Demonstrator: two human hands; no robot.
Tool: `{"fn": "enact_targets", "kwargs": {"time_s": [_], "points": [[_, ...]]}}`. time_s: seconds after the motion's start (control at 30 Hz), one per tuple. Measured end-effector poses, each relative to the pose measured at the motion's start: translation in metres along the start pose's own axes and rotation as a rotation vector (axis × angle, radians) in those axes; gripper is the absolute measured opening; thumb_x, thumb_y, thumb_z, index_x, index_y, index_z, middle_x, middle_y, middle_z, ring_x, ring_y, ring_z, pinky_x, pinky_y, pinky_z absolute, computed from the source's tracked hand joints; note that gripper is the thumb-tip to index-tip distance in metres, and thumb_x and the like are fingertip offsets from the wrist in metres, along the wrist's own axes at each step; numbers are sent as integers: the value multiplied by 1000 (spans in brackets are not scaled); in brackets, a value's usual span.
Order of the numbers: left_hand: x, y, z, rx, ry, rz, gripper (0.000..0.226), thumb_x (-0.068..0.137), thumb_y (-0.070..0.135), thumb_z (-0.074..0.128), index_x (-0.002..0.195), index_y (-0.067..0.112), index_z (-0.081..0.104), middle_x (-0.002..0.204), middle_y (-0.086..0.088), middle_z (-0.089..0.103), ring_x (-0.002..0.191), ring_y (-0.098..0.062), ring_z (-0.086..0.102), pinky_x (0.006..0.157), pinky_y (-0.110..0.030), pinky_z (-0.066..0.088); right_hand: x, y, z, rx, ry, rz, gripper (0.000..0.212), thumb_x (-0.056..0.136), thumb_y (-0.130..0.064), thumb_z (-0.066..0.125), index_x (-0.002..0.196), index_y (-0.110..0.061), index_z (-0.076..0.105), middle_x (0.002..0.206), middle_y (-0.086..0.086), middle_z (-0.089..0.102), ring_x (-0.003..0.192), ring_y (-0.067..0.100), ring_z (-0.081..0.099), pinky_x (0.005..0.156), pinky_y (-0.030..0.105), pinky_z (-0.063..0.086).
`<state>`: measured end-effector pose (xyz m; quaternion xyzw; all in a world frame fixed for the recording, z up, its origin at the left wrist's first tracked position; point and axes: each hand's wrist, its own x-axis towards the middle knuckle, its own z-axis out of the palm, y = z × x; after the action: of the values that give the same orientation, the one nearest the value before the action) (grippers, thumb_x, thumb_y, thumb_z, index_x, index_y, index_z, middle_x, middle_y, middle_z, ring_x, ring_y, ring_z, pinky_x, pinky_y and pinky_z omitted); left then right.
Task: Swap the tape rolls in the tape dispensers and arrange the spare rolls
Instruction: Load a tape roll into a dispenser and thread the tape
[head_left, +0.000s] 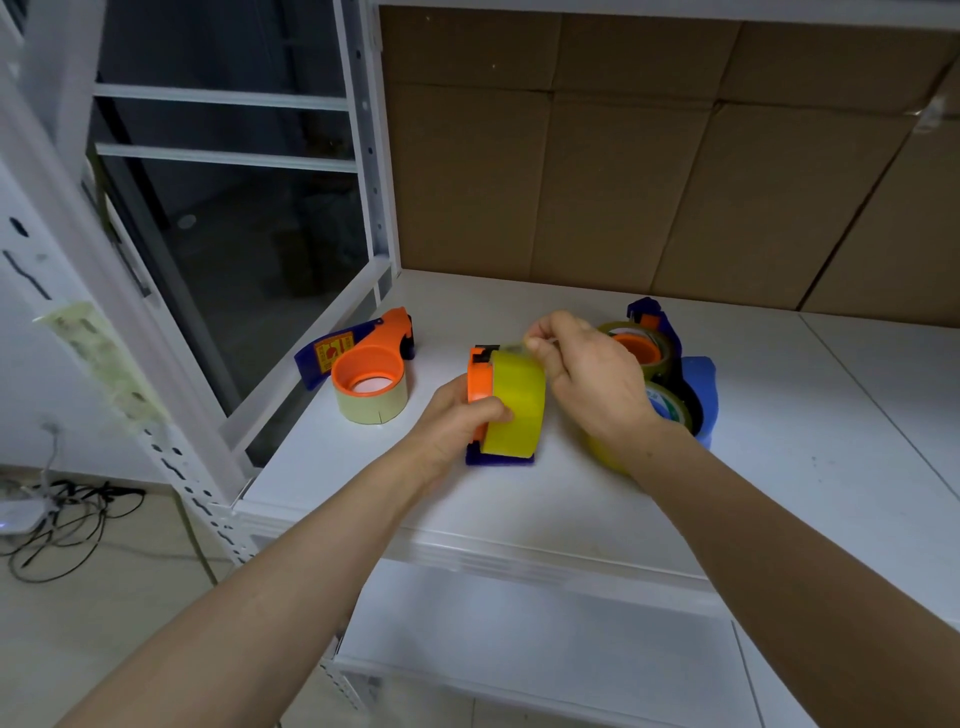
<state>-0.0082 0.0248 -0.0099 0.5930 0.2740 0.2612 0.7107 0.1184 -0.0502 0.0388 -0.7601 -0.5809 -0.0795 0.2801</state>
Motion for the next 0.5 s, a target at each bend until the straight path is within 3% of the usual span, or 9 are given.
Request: {"fn": "enact_targets", "kwargs": {"time_s": [0.2,0.33,0.43,0.5], "points": [[-2,2,10,-17,-4,5,40,59,15,65,98,15,57,92,-6,66,83,-19,64,70,-28,54,4,2,-4,-11,67,-4,25,99,-30,37,113,-15,52,97,7,66,90,27,61,64,31,39],[-3,1,7,38,17,5,58,55,12,68,111,11,53,95,-7,65,83,-18,63,69,-27,54,2,7,-5,107,48,74,22,98,-28,42,111,-15,54,94,2,67,91,26,62,75,42,51],[-3,-4,5,52,63,18,73,52,12,71,121,8,49,103,-11,65,90,-23,64,80,-36,54,3,6,0,424,-40,237,15,95,-23,50,102,-12,57,82,-6,59,89,19,59,84,45,52],[-3,-7,3,64,100,31,75,52,10,75,122,10,48,110,-12,64,98,-27,63,89,-41,53,1,1,2,747,-64,465,16,90,-26,57,99,-13,57,88,-2,60,93,18,60,87,42,54]]}}
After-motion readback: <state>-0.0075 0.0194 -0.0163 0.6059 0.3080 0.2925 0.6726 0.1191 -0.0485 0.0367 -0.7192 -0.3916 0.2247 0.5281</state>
